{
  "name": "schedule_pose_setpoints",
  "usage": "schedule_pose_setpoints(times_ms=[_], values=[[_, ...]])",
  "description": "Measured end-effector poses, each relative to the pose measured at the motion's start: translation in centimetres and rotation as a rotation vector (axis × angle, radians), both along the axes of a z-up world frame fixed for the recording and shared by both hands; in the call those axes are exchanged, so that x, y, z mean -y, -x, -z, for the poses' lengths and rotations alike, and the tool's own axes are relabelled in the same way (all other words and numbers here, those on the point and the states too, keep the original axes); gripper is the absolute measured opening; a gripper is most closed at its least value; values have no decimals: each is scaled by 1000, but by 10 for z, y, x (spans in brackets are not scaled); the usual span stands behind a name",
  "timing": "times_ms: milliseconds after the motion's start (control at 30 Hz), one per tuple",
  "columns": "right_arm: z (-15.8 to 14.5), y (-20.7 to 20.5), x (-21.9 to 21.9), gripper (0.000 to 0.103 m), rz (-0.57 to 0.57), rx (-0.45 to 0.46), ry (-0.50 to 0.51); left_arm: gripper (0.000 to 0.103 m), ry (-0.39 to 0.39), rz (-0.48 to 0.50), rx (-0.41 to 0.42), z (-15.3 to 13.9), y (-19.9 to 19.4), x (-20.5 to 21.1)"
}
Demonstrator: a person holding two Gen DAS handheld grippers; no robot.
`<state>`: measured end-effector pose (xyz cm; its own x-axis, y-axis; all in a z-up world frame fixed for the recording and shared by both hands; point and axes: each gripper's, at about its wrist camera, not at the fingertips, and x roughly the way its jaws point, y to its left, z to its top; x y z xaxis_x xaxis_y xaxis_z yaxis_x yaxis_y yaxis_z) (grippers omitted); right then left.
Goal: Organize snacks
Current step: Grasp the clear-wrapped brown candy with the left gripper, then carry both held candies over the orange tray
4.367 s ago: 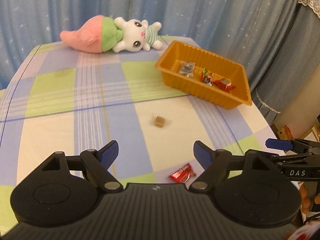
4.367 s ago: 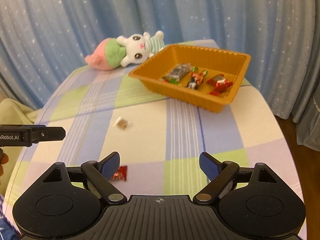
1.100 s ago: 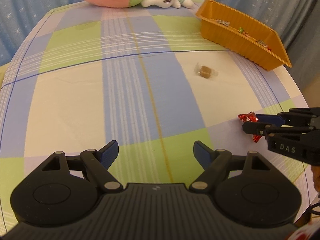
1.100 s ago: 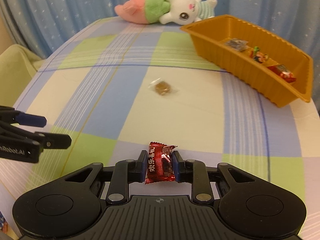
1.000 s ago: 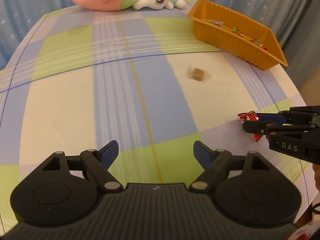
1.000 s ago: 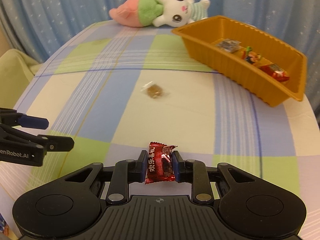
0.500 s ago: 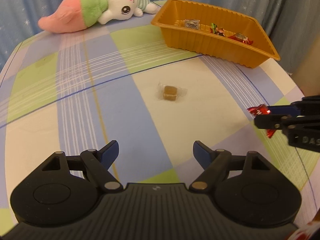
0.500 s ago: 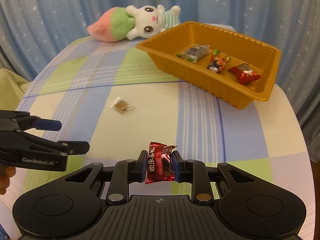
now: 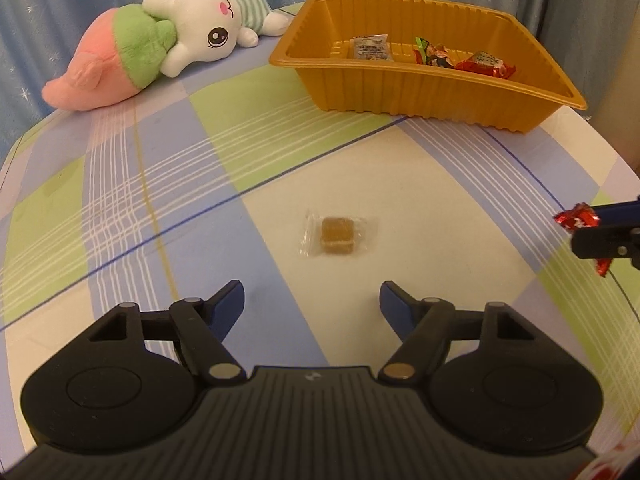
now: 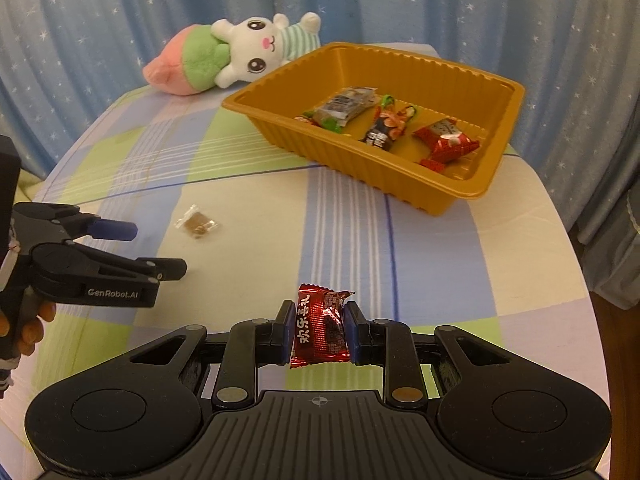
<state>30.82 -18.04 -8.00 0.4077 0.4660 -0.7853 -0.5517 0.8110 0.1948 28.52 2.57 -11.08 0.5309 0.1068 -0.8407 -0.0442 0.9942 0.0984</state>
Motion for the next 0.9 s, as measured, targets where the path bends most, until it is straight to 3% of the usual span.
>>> schedule_pose_setpoints(times_ms=[300, 500, 667, 767, 900], values=[[2, -11, 5, 26, 19, -11, -1, 68, 27, -3, 16, 3, -23, -8], [4, -16, 4, 26, 21, -17, -2, 57, 71, 1, 27, 4, -32, -11], [4, -18, 2, 26, 20, -18, -4, 57, 91, 0, 35, 5, -37, -13], [4, -19, 2, 26, 22, -20, -4, 43, 108, 4, 44, 4, -40, -12], [4, -20, 1, 26, 23, -22, -4, 34, 110, 13, 47, 4, -40, -8]])
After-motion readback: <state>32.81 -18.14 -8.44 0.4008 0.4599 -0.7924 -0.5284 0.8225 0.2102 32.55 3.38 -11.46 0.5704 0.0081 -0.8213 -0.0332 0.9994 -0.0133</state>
